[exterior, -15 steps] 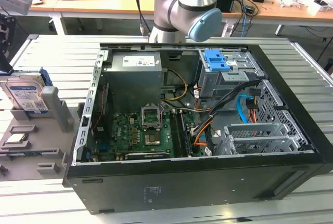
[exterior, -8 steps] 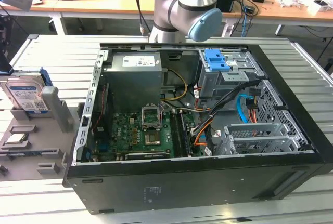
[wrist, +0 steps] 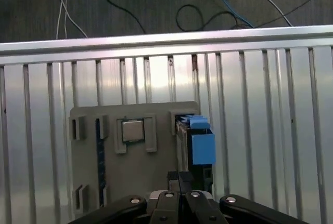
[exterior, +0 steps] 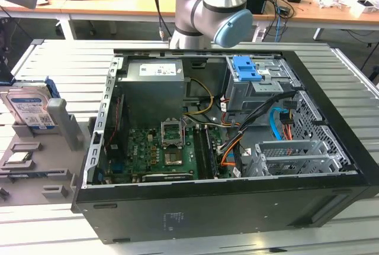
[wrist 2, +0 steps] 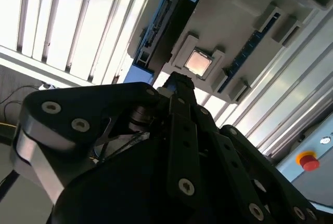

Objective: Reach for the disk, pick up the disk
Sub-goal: 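Pick up the disk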

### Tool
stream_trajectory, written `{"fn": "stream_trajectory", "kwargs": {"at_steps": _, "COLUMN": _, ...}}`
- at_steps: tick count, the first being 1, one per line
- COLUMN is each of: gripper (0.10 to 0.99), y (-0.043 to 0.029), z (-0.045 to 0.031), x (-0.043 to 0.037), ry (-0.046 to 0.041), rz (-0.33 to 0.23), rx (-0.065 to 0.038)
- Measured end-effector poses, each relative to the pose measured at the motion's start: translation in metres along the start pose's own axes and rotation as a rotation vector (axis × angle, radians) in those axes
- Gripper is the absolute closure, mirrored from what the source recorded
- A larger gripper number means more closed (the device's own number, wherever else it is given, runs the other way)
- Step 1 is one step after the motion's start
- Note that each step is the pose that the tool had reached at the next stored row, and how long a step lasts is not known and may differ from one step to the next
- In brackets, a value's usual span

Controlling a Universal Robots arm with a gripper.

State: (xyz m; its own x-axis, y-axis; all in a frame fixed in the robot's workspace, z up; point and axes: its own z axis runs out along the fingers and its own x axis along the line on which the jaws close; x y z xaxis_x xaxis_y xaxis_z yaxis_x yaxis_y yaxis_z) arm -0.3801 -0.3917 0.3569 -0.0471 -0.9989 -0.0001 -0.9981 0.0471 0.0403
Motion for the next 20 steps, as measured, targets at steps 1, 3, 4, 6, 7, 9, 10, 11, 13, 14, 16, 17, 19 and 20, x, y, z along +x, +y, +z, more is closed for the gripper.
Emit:
{"fn": "stream_trajectory", "kwargs": {"at_steps": 1, "gripper": 0.980, "y": 0.0000, "z": 0.0000, "x": 0.0000, "ry": 0.0009, "rz": -0.021, "rx": 0.000}}
{"fn": "stream_trajectory", "kwargs": {"at_steps": 3, "gripper": 0.980, "y": 0.0000, "z": 0.0000, "x": 0.0000, "ry": 0.0025, "rz": -0.062, "rx": 0.000}}
{"fn": "stream_trajectory", "kwargs": {"at_steps": 4, "gripper": 0.980, "y": 0.0000, "z": 0.0000, "x": 0.0000, "ry": 0.0033, "rz": -0.082, "rx": 0.000}}
{"fn": "stream_trajectory", "kwargs": {"at_steps": 6, "gripper": 0.980, "y": 0.0000, "z": 0.0000, "x": 0.0000, "ry": 0.0034, "rz": -0.084, "rx": 0.000}}
{"fn": "stream_trajectory", "kwargs": {"at_steps": 7, "gripper": 0.980, "y": 0.0000, "z": 0.0000, "x": 0.0000, "ry": 0.0034, "rz": -0.084, "rx": 0.000}}
{"fn": "stream_trajectory", "kwargs": {"at_steps": 9, "gripper": 0.980, "y": 0.0000, "z": 0.0000, "x": 0.0000, "ry": 0.0034, "rz": -0.084, "rx": 0.000}}
{"fn": "stream_trajectory", "kwargs": {"at_steps": 10, "gripper": 0.980, "y": 0.0000, "z": 0.0000, "x": 0.0000, "ry": 0.0034, "rz": -0.084, "rx": 0.000}}
{"fn": "stream_trajectory", "kwargs": {"at_steps": 11, "gripper": 0.973, "y": 0.0000, "z": 0.0000, "x": 0.0000, "ry": 0.0034, "rz": -0.084, "rx": 0.000}}
{"fn": "stream_trajectory", "kwargs": {"at_steps": 13, "gripper": 0.918, "y": 0.0000, "z": 0.0000, "x": 0.0000, "ry": 0.0034, "rz": -0.084, "rx": 0.000}}
{"fn": "stream_trajectory", "kwargs": {"at_steps": 14, "gripper": 0.851, "y": 0.0000, "z": 0.0000, "x": 0.0000, "ry": 0.0034, "rz": -0.084, "rx": 0.000}}
{"fn": "stream_trajectory", "kwargs": {"at_steps": 16, "gripper": 0.729, "y": 0.0000, "z": 0.0000, "x": 0.0000, "ry": 0.0034, "rz": -0.084, "rx": 0.000}}
{"fn": "stream_trajectory", "kwargs": {"at_steps": 17, "gripper": 0.608, "y": 0.0000, "z": 0.0000, "x": 0.0000, "ry": 0.0034, "rz": -0.084, "rx": 0.000}}
{"fn": "stream_trajectory", "kwargs": {"at_steps": 19, "gripper": 0.545, "y": 0.0000, "z": 0.0000, "x": 0.0000, "ry": 0.0034, "rz": -0.084, "rx": 0.000}}
{"fn": "stream_trajectory", "kwargs": {"at_steps": 20, "gripper": 0.545, "y": 0.0000, "z": 0.0001, "x": -0.0002, "ry": 0.0028, "rz": -0.083, "rx": 0.000}}
